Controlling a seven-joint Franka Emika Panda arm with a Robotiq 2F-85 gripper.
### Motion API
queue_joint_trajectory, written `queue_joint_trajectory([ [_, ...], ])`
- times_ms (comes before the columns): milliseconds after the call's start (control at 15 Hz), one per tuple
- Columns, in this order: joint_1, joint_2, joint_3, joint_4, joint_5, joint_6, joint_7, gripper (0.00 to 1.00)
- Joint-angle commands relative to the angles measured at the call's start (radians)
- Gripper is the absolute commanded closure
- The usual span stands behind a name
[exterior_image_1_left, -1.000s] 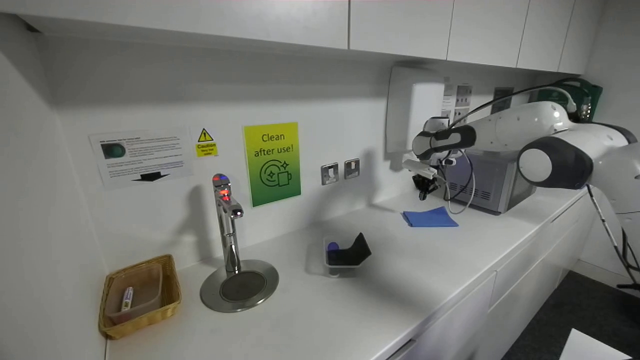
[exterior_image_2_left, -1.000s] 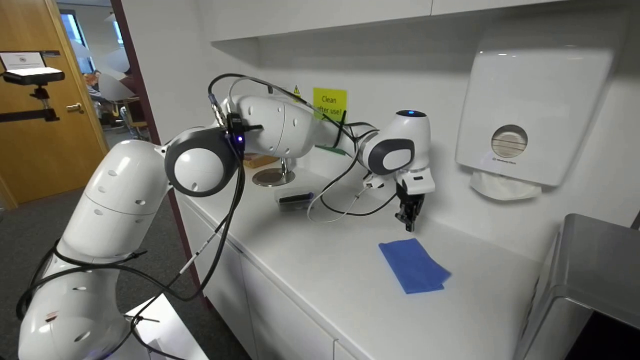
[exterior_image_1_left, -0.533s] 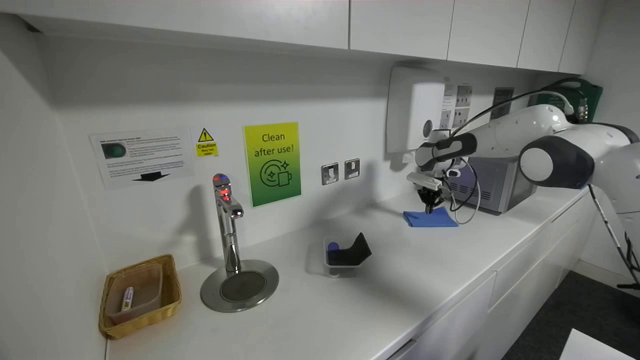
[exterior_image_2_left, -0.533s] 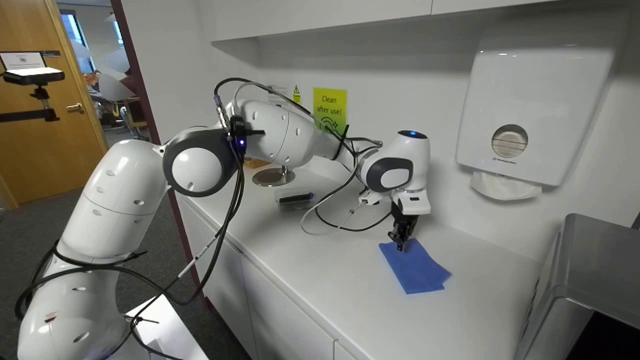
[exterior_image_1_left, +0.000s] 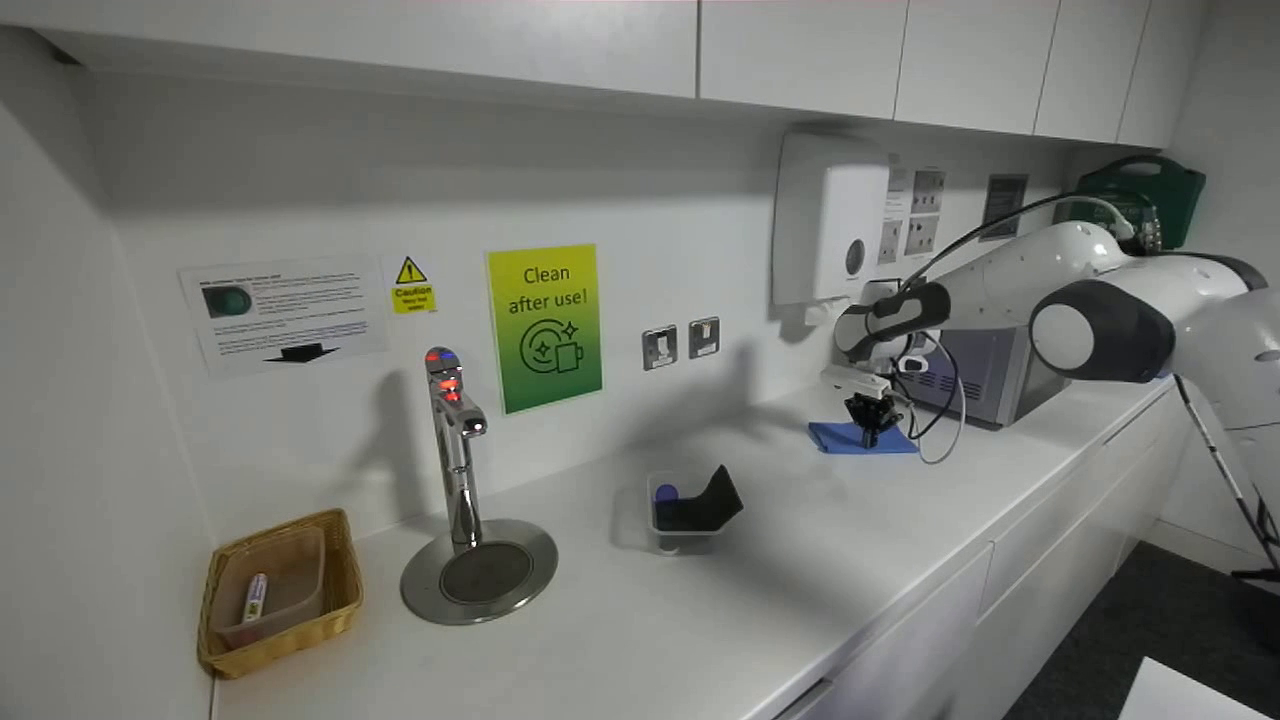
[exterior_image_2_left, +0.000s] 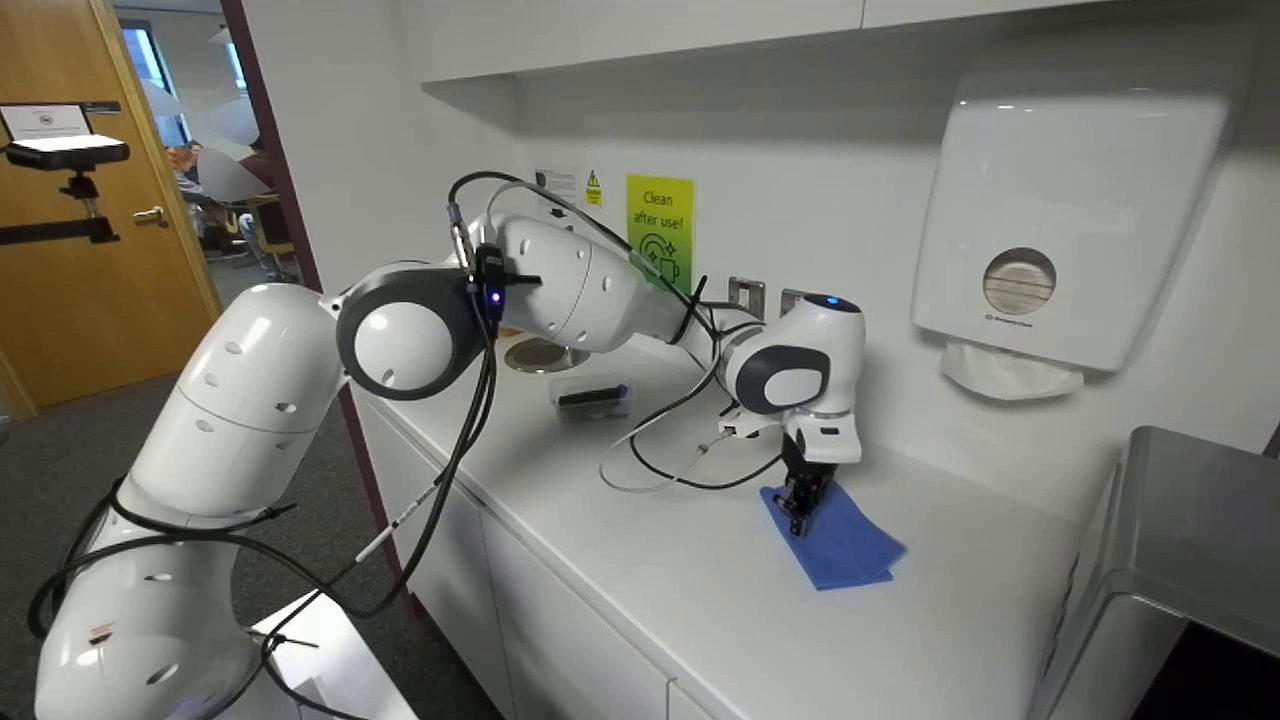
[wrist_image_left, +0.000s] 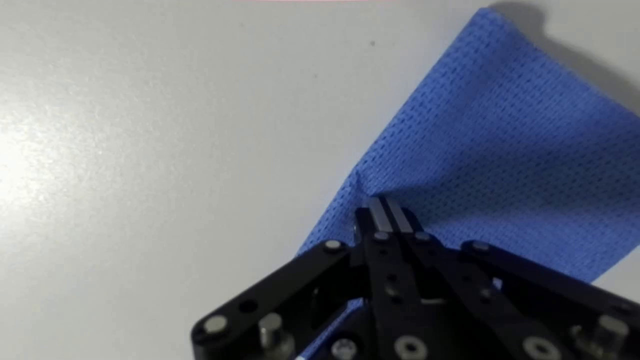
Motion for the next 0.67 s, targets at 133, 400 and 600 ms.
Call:
queue_joint_trajectory([
  [133,-0.011,0.028,-0.023,0.023,0.005,0.004,0.015,1.00],
  [400,-0.007,0.045,-0.022,0.055,0.004,-0.001,0.024,1.00],
  [600,-0.003,0.062,-0.018,0.091,0.004,-0.003,0.030,1.00],
])
